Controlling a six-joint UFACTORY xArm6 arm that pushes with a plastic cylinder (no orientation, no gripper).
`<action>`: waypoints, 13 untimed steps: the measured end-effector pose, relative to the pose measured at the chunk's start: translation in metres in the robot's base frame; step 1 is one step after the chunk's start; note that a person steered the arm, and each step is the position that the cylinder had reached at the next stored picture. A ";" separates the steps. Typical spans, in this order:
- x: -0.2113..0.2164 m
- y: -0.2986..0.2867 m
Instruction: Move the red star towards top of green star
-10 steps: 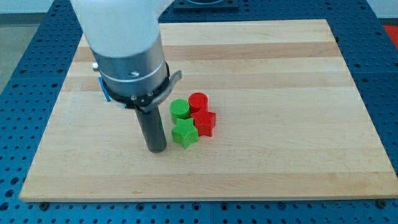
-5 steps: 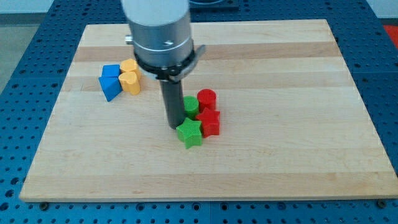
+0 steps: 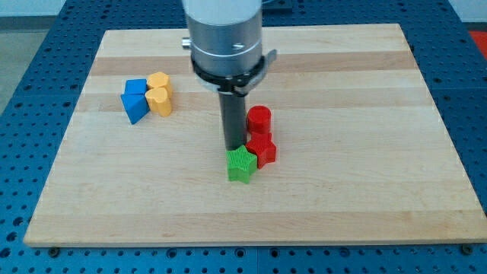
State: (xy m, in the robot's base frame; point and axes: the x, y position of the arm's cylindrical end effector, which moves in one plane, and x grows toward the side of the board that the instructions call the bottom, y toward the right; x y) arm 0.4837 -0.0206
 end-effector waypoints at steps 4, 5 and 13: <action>0.002 0.065; 0.002 0.091; 0.044 0.139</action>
State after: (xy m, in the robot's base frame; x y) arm 0.5275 0.1188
